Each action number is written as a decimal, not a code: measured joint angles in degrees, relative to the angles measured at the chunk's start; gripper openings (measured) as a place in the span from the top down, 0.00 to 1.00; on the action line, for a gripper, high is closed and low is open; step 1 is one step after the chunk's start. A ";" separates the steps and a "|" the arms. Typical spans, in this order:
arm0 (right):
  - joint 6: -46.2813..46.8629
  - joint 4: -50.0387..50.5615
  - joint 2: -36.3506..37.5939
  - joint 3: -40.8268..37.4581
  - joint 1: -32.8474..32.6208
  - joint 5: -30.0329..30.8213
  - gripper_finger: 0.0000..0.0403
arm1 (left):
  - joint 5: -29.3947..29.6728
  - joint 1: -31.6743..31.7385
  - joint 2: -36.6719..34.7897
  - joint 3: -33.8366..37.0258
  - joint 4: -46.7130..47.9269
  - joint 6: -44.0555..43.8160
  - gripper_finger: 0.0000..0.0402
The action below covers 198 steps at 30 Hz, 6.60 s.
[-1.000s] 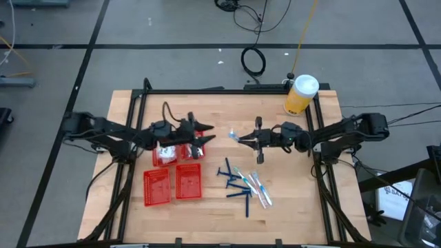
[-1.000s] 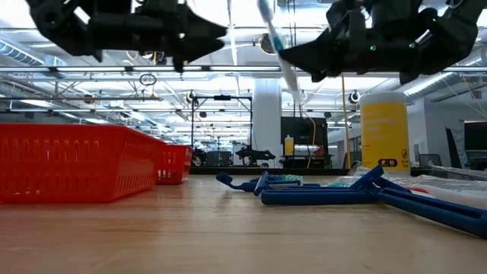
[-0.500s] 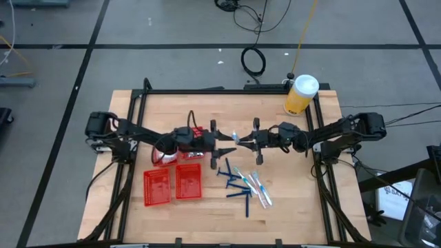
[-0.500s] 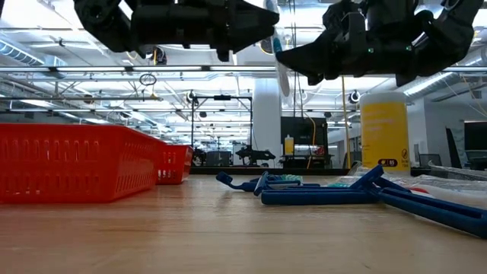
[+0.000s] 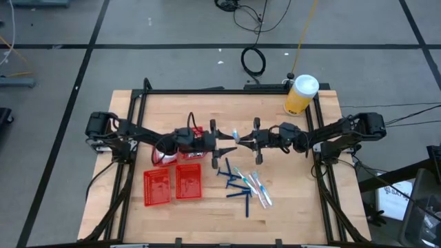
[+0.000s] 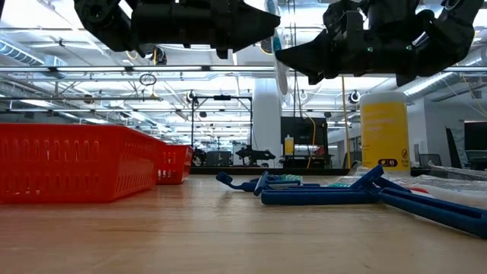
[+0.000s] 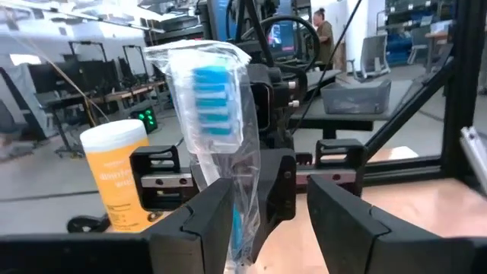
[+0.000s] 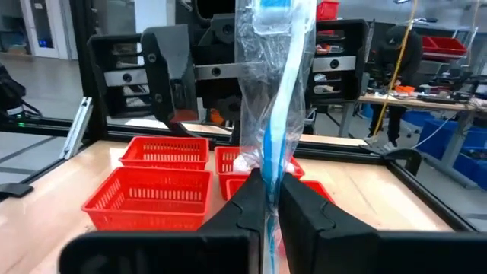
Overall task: Pick & Place Travel size toiletries
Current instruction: Put the blue toothbrush into the bottom left red basket
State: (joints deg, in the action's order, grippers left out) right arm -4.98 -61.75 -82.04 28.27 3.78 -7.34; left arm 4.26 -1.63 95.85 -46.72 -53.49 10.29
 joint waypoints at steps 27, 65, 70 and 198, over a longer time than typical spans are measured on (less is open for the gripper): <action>-1.19 -3.37 0.07 0.07 -2.45 4.19 0.97 | 1.69 -0.11 0.09 -0.68 -0.57 -4.62 0.58; -0.63 -2.32 0.07 0.09 -2.39 4.25 0.97 | 0.80 0.22 6.73 -6.88 -0.23 -5.53 0.58; -0.69 -2.24 0.07 0.09 -2.39 4.22 0.97 | 0.81 0.03 4.82 -6.84 2.13 -2.07 0.58; 49.77 85.15 -0.28 18.51 -34.19 23.60 0.54 | 16.66 -12.85 -36.00 5.68 46.75 -17.94 0.36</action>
State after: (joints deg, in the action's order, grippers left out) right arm 44.80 23.41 -82.32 46.78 -30.41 16.26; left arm 20.92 -14.48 59.85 -41.04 -6.75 -7.66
